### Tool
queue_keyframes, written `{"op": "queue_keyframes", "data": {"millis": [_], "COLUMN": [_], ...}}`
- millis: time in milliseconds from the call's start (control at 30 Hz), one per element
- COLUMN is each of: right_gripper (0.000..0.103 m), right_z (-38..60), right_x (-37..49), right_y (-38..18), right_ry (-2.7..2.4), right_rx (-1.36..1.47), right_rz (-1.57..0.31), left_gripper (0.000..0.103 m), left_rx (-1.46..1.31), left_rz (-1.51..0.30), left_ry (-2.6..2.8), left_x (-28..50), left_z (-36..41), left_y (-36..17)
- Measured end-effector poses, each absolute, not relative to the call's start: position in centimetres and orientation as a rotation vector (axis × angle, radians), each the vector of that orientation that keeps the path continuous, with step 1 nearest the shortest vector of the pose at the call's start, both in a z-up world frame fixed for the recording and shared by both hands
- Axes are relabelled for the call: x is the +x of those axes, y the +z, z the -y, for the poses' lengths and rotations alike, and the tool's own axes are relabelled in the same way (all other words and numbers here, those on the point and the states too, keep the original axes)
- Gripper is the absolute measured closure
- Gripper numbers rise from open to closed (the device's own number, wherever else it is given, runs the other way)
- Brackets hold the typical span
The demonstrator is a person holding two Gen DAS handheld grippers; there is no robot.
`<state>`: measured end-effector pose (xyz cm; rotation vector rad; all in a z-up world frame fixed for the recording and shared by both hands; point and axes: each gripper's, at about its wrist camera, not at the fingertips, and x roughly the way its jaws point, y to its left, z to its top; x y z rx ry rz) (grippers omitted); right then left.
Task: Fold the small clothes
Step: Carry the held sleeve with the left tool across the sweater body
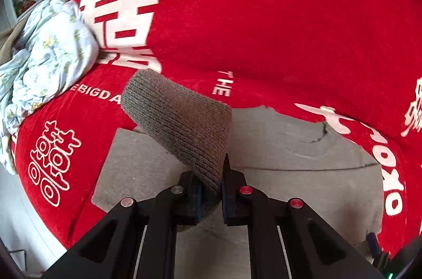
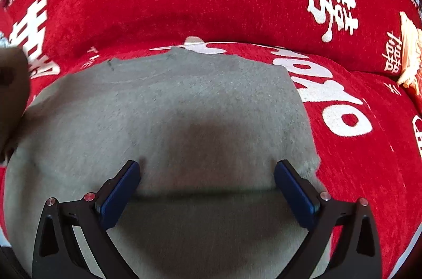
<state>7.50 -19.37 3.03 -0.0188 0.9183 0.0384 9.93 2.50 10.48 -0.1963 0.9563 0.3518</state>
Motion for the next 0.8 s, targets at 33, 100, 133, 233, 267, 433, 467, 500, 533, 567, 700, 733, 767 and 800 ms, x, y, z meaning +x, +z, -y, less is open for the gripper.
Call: {"op": "queue_keyframes", "data": {"millis": [33,100,133,233,267,433,467,500,533,567,700,733,767,800], "right_gripper": [0.001,0.001,0.001,0.001,0.001,0.001,0.001,0.001,0.001,0.001,0.001,0.001,0.001,0.001], "right_z": [19.4,19.2,19.0,18.7,18.7,19.5,19.6,19.6,19.7,19.8,19.9,19.9,19.9,20.0], "right_x": [6.9,5.7,5.0,3.1,2.5,0.8,0.7,0.6,0.6,0.5,0.5,0.5,0.4,0.4], "right_y": [3.2,3.1,3.0,2.2,1.9,1.9,1.9,1.8,1.8,1.8,1.7,1.7,1.7,1.7], "right_ry": [0.058,0.085,0.084,0.093,0.103,0.129,0.131,0.134,0.137,0.140,0.142,0.144,0.147,0.150], "right_rx": [-0.014,-0.028,-0.048,-0.104,-0.113,-0.098,-0.100,-0.102,-0.102,-0.100,-0.099,-0.097,-0.095,-0.093], "right_rz": [-0.914,-0.913,-0.909,-0.902,-0.896,-0.870,-0.867,-0.862,-0.857,-0.853,-0.841,-0.840,-0.840,-0.839], "left_gripper": [0.091,0.091,0.091,0.091,0.091,0.091,0.091,0.091,0.091,0.091,0.091,0.091,0.091,0.091], "left_rx": [-0.190,-0.177,-0.175,-0.165,-0.162,-0.132,-0.127,-0.119,-0.110,-0.099,-0.058,-0.053,-0.047,-0.043], "left_rz": [-0.957,-0.961,-0.963,-0.964,-0.963,-0.964,-0.963,-0.962,-0.961,-0.957,-0.950,-0.950,-0.951,-0.953], "left_ry": [0.347,0.337,0.333,0.318,0.316,0.290,0.285,0.276,0.269,0.262,0.226,0.219,0.207,0.201], "left_x": [10.0,10.2,10.3,10.4,10.5,10.8,10.8,10.8,10.8,10.8,11.0,11.0,11.2,11.2], "left_z": [-2.1,-1.1,-0.9,0.5,0.8,3.5,3.9,4.7,5.3,6.0,8.8,9.4,10.1,10.6], "left_y": [10.5,10.4,10.4,10.6,10.6,10.9,10.9,11.0,11.1,11.2,11.6,11.7,11.7,11.7]}}
